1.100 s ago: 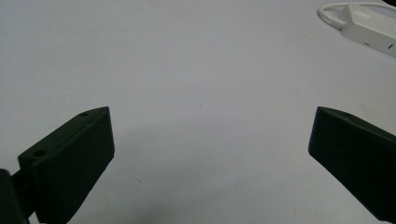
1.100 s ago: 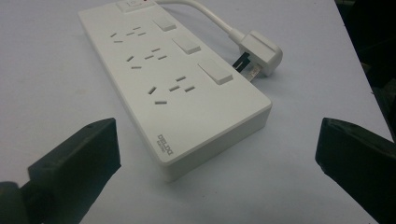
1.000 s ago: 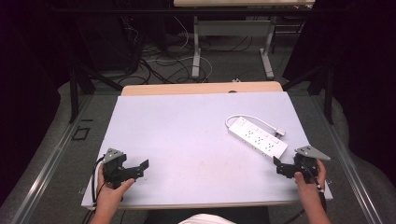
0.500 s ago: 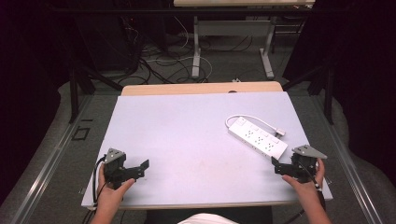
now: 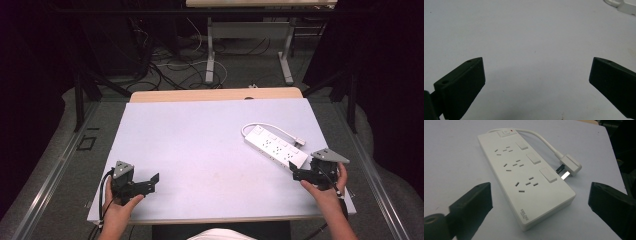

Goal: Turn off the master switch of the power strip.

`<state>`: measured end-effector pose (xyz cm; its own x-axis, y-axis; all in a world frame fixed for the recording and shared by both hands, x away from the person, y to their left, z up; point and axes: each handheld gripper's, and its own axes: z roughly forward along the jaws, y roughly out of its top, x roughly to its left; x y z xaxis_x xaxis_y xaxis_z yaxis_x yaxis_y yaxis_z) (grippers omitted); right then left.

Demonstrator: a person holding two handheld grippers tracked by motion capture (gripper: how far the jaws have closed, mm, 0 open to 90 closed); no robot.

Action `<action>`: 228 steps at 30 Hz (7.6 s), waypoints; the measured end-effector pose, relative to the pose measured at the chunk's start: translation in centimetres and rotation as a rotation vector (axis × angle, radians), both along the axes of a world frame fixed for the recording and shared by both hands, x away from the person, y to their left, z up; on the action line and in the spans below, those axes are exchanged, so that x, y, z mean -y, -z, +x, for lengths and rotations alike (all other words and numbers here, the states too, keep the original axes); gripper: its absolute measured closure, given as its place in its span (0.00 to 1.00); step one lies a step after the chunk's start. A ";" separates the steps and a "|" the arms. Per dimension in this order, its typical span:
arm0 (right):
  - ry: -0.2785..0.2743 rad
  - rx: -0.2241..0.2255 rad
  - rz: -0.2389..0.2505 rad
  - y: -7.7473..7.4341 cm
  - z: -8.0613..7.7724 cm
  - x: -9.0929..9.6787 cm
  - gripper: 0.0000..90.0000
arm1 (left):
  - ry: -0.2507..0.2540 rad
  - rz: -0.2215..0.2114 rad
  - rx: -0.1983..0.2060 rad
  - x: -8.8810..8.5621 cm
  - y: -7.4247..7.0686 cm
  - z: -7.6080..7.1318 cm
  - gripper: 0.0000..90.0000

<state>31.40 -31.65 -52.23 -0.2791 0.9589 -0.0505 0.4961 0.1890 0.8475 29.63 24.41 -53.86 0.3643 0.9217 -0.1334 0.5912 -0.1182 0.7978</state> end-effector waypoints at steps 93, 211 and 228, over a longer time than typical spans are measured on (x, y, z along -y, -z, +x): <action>-0.237 -0.187 -0.110 -5.9 13.3 -8.5 0.52 | -0.001 0.015 -0.017 -0.1 0.3 0.3 0.02; -0.089 -0.352 -0.040 -0.3 18.7 -10.1 1.00 | 0.000 0.021 -0.020 -0.2 0.3 0.3 0.03; -0.104 -0.312 -0.029 -0.8 18.6 -9.6 0.96 | -0.027 0.006 -0.012 -0.6 0.3 0.3 0.03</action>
